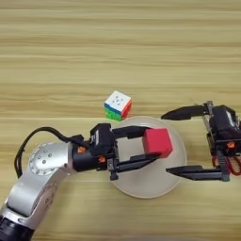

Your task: Move the objects on the table

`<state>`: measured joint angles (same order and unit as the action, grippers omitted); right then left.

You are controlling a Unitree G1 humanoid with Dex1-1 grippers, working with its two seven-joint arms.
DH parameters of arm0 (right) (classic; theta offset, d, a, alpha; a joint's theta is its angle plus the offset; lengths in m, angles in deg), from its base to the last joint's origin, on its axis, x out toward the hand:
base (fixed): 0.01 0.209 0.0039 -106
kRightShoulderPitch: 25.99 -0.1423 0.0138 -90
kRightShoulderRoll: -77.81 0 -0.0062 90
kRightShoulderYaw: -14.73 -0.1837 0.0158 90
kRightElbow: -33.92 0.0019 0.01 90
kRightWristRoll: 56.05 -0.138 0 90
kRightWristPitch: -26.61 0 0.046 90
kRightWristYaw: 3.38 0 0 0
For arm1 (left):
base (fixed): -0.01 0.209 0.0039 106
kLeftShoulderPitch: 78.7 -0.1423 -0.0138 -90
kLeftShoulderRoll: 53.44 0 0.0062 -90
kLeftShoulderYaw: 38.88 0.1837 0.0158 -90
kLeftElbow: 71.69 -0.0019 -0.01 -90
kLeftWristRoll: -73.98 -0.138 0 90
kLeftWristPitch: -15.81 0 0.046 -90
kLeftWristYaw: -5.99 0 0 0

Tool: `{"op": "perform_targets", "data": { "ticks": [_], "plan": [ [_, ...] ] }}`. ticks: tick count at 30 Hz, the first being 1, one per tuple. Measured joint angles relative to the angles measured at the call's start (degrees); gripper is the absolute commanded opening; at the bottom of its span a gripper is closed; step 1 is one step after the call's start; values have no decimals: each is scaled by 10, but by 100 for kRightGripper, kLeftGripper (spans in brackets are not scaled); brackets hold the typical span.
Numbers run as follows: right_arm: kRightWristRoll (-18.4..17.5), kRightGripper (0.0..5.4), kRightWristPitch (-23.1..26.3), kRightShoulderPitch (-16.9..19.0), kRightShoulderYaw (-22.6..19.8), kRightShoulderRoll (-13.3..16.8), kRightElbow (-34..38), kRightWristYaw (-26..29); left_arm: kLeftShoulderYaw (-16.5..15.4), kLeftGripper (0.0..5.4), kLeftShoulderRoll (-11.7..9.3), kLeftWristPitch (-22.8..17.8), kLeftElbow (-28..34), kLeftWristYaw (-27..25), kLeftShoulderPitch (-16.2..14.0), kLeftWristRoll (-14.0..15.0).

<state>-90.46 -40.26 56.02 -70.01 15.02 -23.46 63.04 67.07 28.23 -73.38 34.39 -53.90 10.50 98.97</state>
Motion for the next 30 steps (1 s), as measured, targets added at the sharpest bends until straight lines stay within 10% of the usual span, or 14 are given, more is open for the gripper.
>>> {"op": "perform_targets", "data": {
  "ticks": [15, 30],
  "plan": [
    [-18, 540, -8, 17, -36, -10, 11, -29, 37, 227, 22, 22, -181, 85, 39, -175],
    [-17, 540, -24, 30, -38, -14, 10, -40, 34, 227, 34, 70, -246, 131, 75, -207]
  ]
}}
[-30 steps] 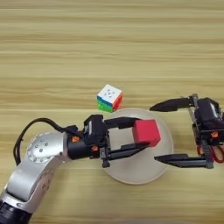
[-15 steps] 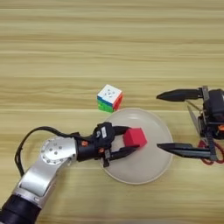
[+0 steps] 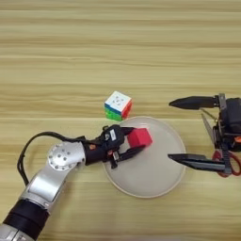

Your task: Move the objects on the table

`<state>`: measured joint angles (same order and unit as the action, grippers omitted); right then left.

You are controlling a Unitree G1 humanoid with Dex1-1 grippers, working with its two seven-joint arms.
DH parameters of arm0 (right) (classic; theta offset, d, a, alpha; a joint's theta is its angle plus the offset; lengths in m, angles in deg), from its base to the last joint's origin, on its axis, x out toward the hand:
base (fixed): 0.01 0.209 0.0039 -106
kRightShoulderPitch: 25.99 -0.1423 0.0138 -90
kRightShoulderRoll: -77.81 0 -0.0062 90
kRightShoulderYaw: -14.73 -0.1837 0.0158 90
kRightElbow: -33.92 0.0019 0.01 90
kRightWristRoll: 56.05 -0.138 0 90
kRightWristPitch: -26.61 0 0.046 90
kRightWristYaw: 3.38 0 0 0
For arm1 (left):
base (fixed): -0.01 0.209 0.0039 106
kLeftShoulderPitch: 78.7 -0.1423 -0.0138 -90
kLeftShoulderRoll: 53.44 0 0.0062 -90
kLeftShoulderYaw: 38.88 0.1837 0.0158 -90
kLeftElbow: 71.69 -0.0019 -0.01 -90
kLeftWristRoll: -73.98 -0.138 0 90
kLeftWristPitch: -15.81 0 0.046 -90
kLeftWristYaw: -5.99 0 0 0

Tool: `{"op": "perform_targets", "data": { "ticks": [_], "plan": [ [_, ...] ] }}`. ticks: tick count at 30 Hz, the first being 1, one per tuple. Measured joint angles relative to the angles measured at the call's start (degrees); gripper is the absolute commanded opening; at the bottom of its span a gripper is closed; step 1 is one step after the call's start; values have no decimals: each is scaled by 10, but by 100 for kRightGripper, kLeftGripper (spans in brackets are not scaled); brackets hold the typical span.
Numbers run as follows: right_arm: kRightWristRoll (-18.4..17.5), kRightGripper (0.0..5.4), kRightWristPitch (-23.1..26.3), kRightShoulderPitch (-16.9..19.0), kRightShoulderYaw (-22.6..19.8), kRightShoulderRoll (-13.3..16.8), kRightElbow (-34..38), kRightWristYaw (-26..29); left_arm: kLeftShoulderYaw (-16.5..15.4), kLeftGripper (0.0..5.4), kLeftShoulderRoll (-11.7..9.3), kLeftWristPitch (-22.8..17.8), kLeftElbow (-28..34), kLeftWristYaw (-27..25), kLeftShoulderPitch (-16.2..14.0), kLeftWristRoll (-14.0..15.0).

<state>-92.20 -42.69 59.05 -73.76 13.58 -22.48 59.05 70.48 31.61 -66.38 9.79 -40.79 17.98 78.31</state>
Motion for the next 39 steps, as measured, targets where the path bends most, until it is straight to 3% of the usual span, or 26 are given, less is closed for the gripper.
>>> {"op": "perform_targets", "data": {
  "ticks": [5, 20, 25, 31, 35, 39],
  "plan": [
    [0, 540, -1, 0, -2, 0, -2, -4, 0, 287, -3, 7, -8, 5, 0, -16],
    [0, 540, -2, 0, -2, 0, -3, -5, -15, 439, -5, 7, 7, 4, 1, -14],
    [0, 540, -5, 1, -2, -3, -5, -6, -37, 484, -5, -4, 49, 2, 1, 15],
    [0, 540, -12, 3, -2, -6, -7, -6, -64, 538, -3, -32, 99, -5, 1, 72],
    [-3, 540, -12, 6, -2, -8, -7, -6, -75, 538, 8, -48, 101, 6, 5, 86],
    [-3, 540, -12, 9, -3, -9, -7, -7, -80, 538, 35, -48, 92, 38, 19, 84]
  ]
}}
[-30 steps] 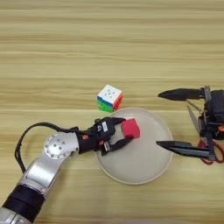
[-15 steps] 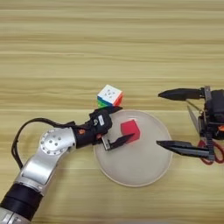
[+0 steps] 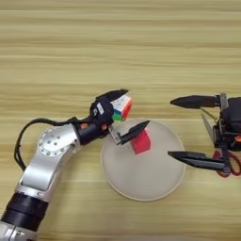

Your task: Move the objects on the table

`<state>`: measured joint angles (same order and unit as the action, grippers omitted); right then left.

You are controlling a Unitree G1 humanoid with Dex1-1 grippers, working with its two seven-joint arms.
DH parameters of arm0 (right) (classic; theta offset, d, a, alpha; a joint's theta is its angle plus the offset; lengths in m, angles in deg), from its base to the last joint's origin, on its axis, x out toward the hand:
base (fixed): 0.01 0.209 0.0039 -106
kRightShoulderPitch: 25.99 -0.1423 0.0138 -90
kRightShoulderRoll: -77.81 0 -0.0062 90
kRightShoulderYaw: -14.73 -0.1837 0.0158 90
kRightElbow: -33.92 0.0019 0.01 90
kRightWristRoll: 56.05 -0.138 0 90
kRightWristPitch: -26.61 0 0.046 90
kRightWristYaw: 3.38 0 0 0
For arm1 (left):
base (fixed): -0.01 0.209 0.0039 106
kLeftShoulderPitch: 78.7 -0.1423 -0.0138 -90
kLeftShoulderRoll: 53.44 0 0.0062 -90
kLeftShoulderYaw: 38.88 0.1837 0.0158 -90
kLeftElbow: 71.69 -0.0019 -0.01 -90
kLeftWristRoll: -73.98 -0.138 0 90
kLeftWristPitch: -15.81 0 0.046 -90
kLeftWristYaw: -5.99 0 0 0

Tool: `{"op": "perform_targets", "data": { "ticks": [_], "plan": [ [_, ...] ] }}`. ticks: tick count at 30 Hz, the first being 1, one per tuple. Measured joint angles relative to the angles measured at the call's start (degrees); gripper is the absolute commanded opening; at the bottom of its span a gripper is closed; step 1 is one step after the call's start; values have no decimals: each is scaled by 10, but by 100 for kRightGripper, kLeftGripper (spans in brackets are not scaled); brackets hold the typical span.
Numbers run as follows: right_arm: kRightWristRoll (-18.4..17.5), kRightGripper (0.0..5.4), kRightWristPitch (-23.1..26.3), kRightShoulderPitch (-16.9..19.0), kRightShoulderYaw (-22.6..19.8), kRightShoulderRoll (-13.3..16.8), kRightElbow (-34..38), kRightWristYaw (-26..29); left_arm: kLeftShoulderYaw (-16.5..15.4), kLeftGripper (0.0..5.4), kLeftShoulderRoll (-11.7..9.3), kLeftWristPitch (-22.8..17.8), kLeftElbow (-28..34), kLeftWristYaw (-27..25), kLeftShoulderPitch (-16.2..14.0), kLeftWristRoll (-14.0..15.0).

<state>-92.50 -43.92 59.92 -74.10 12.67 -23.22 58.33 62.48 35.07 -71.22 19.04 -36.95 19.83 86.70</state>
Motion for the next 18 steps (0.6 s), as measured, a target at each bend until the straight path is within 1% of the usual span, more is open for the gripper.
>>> {"op": "perform_targets", "data": {
  "ticks": [2, 4, 8, 12, 16, 18],
  "plan": [
    [0, 540, -1, 1, -2, -3, 0, -2, -1, 538, 11, 0, -16, 20, 8, -7],
    [0, 540, -1, 2, -6, -6, 0, -6, -2, 538, 14, 0, -27, 36, 12, -15],
    [2, 540, -12, 0, -8, -26, 1, -38, -13, 538, 32, -1, -63, 81, 23, -35],
    [8, 540, -13, -12, -10, -41, 1, -72, -18, 538, 34, 0, -88, 108, 33, -56],
    [24, 540, -15, -29, -16, -73, -8, -130, -18, 538, 37, 0, -104, 130, 37, -74],
    [37, 540, -17, -31, -17, -84, -13, -154, -19, 538, 39, -1, -107, 137, 37, -77]
  ]
}}
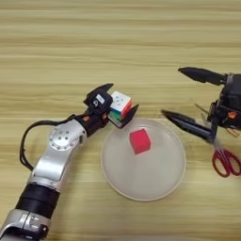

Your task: Move the objects on the table

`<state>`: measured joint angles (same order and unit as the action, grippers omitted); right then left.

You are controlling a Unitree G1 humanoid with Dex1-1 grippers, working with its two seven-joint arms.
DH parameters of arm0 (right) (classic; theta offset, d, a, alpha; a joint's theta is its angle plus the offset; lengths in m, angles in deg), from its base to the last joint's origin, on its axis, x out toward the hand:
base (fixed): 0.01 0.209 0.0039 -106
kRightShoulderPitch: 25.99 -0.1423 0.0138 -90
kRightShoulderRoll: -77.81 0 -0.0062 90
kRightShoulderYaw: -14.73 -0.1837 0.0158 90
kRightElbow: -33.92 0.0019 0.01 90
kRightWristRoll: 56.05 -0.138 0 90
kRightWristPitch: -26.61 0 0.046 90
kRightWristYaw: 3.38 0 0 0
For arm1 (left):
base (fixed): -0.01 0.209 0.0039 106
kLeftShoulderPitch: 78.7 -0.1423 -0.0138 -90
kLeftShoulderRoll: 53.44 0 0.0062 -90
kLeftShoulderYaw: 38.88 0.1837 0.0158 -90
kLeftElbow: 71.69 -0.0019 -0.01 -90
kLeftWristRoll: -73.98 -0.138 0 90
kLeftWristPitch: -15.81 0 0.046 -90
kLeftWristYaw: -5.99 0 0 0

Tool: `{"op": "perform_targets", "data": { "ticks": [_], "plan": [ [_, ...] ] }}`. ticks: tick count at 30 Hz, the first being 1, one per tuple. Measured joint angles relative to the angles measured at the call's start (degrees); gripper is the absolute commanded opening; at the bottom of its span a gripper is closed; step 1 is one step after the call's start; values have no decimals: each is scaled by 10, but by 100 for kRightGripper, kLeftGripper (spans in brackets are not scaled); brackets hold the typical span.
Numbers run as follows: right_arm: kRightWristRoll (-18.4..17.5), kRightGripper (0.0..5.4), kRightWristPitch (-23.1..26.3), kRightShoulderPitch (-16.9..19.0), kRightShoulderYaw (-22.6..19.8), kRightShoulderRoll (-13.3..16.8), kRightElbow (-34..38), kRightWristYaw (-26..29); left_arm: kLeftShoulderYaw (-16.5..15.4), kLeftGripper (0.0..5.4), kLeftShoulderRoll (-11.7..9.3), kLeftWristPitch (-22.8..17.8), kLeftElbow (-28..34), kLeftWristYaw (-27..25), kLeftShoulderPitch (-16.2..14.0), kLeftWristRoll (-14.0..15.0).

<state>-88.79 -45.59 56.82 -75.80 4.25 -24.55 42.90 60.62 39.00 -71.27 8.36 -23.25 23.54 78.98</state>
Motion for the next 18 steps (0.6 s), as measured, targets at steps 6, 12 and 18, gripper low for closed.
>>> {"op": "perform_targets", "data": {
  "ticks": [6, 12, 18],
  "plan": [
    [54, 540, -20, -14, 0, -42, -16, -86, -3, 538, 5, -5, -6, 11, 0, -2],
    [122, 540, -49, -31, -1, -79, -46, -163, -4, 538, 6, -26, -9, 10, -3, 0],
    [129, 540, -61, -48, -18, -107, -65, -201, -12, 538, 10, -56, -12, 11, -6, 6]
  ]
}}
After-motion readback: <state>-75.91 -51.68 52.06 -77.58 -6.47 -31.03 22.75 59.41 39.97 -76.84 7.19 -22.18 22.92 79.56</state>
